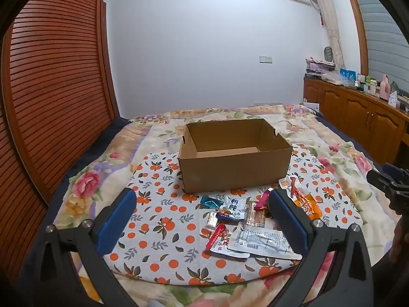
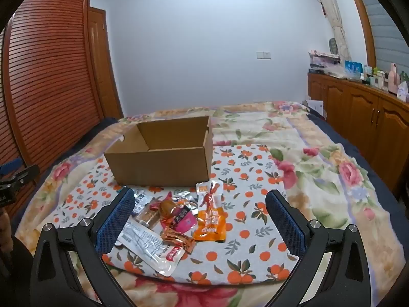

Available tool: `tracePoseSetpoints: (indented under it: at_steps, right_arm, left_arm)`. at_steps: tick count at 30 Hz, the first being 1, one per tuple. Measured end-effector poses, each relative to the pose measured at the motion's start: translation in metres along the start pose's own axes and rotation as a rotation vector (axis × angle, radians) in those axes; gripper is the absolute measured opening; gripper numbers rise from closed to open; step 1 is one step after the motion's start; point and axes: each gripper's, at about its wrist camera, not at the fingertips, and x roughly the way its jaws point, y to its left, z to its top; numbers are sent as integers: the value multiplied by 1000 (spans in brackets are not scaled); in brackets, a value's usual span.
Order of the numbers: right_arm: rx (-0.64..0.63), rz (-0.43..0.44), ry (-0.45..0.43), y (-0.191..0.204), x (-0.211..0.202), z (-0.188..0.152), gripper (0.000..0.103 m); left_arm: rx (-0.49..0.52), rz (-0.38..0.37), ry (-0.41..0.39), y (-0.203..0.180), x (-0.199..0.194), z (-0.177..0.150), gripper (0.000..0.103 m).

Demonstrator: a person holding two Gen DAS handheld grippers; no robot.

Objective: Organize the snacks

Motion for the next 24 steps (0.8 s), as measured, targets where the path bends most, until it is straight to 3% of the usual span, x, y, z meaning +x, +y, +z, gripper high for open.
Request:
tracePoseSetpoints:
  at_steps: [24]
  right_arm:
    - [12, 8, 10, 0, 1, 0, 103]
  left_arm:
    - [9, 3, 11, 0, 0, 0, 103]
